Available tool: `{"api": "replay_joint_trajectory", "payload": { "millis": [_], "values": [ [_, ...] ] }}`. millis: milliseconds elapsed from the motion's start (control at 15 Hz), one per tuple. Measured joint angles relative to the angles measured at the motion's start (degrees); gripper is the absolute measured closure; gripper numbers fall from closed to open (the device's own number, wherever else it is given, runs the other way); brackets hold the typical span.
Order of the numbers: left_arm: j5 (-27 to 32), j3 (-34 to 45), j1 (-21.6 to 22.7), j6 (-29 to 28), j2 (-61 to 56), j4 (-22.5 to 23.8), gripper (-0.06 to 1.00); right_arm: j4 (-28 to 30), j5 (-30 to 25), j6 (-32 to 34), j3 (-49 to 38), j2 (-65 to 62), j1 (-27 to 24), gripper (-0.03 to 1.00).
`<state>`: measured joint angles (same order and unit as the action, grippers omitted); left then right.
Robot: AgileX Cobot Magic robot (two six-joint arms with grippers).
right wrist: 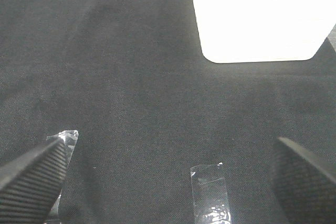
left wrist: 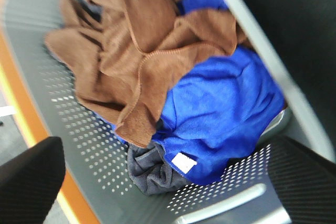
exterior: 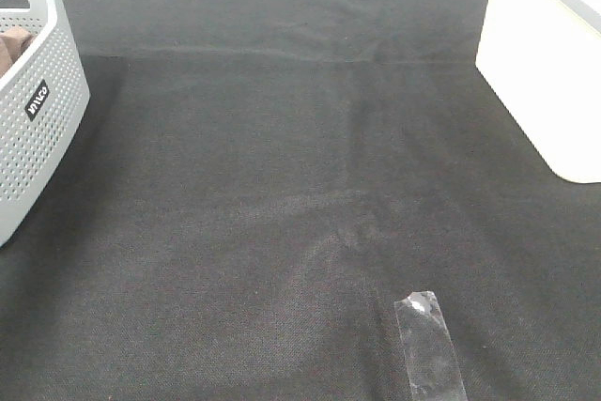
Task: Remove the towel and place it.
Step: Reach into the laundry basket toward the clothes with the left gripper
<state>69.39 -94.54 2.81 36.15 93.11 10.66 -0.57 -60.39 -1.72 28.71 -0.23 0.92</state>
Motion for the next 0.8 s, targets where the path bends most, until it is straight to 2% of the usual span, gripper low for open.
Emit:
{"api": "replay_joint_trajectory", "payload": {
  "millis": [200, 333, 400, 600, 800],
  "values": [
    [0.0, -0.11, 3.27, 6.42, 9.0, 0.17, -0.05, 0.0, 0.0, 0.0, 0.0, 0.0, 0.0, 0.0],
    [0.0, -0.11, 5.04, 8.42, 12.78, 0.17, -0.05, 0.0, 0.0, 0.0, 0.0, 0.0, 0.0, 0.0],
    [0.0, -0.11, 5.04, 8.42, 12.78, 0.17, -0.05, 0.0, 0.0, 0.0, 0.0, 0.0, 0.0, 0.0],
    [0.23, -0.74, 8.82, 10.6, 18.96, 0.34, -0.05, 0.0, 0.0, 0.0, 0.0, 0.0, 0.0, 0.0],
    [0.17, -5.33, 9.85, 10.77, 24.35, 0.34, -0.05, 0.0, 0.0, 0.0, 0.0, 0.0, 0.0, 0.0]
  ]
}}
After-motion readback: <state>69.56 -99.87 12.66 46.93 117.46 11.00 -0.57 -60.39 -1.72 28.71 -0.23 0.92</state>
